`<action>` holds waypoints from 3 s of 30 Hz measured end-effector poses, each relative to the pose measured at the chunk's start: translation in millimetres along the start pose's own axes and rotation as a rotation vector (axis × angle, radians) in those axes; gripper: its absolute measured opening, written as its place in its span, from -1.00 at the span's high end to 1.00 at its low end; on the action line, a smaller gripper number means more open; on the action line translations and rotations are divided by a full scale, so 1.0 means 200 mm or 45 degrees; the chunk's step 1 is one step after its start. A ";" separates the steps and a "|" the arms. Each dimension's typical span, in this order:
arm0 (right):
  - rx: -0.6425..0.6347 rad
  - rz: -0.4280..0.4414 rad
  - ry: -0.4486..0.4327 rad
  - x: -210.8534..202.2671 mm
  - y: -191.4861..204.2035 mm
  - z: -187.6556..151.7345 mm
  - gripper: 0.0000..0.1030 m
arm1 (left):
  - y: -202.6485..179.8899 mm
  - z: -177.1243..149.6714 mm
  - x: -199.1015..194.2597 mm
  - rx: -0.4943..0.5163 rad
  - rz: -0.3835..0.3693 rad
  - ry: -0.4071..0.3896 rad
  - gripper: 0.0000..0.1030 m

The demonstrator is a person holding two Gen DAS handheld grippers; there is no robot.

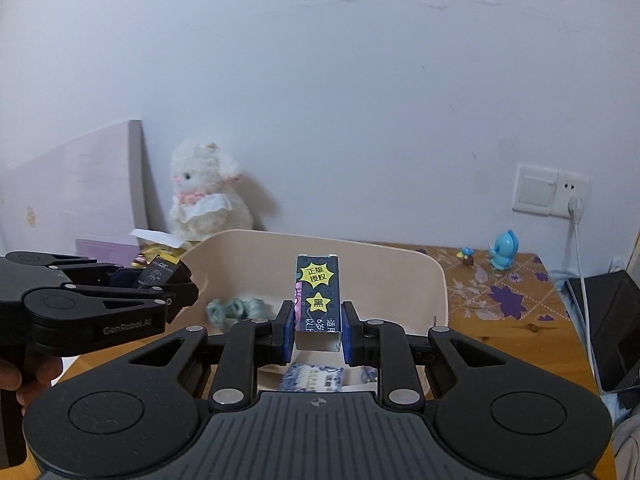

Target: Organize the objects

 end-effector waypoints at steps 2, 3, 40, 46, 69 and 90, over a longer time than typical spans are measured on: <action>0.009 -0.016 0.030 0.07 -0.01 0.01 0.60 | -0.01 -0.01 0.07 0.016 0.009 0.053 0.35; 0.007 -0.024 0.045 0.10 -0.01 0.00 0.60 | -0.01 -0.02 0.11 0.019 0.014 0.084 0.35; -0.059 -0.063 0.049 -0.09 0.00 -0.11 -0.76 | -0.01 -0.13 -0.16 -0.079 0.093 -0.033 -0.72; -0.037 -0.048 0.042 -0.24 0.02 -0.20 -0.84 | -0.08 -0.23 -0.31 -0.060 0.099 -0.062 -0.72; -0.026 0.043 0.052 -0.71 0.10 -0.49 -0.95 | -0.25 -0.57 -0.80 -0.066 0.070 -0.115 -0.80; -0.023 0.083 0.067 -0.93 0.15 -0.65 -0.95 | -0.33 -0.74 -1.04 -0.082 0.100 -0.136 -0.80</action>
Point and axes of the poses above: each gripper's, at about its wrist camera, not at the fingertips, and x roughly the way its jaws point, y to its left, z to its top, the point moved 3 cm from there along x, roughly the way its jaws point, and after that the axes turned 8 degrees about -z, right-handed, at the moved point
